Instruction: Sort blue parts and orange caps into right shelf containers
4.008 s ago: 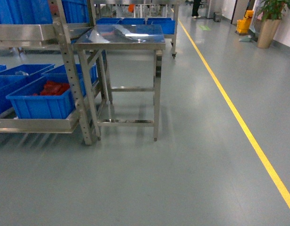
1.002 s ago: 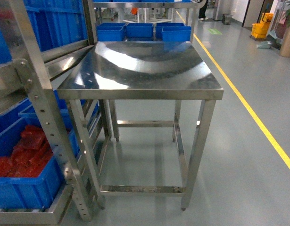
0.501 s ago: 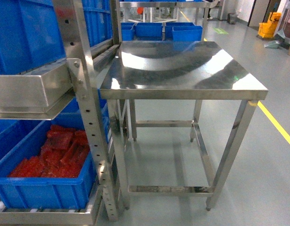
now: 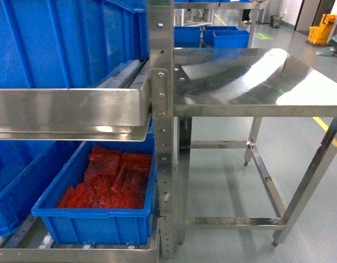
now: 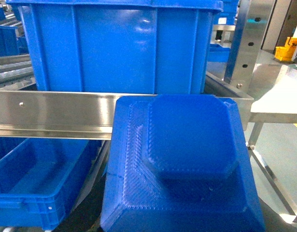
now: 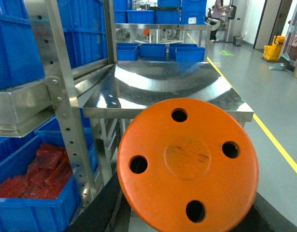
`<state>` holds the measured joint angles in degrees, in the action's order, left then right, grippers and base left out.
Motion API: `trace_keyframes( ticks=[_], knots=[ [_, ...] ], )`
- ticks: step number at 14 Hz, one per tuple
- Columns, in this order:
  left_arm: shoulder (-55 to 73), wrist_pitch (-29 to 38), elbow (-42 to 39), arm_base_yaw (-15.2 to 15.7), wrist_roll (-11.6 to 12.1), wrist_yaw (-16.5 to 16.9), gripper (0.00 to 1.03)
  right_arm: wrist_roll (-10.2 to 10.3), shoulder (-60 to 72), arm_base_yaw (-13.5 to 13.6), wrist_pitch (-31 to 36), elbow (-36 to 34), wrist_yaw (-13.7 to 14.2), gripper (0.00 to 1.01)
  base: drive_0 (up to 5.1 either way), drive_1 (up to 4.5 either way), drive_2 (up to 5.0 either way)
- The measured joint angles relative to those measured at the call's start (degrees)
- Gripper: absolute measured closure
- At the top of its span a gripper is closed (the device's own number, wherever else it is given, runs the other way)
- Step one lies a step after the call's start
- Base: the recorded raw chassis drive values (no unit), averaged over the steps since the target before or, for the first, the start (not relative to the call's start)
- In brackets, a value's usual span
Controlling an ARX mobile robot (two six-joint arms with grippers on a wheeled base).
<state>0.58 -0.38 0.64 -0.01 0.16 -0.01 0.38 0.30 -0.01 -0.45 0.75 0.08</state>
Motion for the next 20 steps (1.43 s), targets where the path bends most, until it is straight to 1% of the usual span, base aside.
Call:
trace_keyframes(
  ticks=[20],
  knots=[
    [0.0, 0.1, 0.0, 0.0, 0.0, 0.0, 0.61, 0.0, 0.0, 0.0, 0.3, 0.0, -0.1, 0.58, -5.1, 2.36, 2.4]
  ],
)
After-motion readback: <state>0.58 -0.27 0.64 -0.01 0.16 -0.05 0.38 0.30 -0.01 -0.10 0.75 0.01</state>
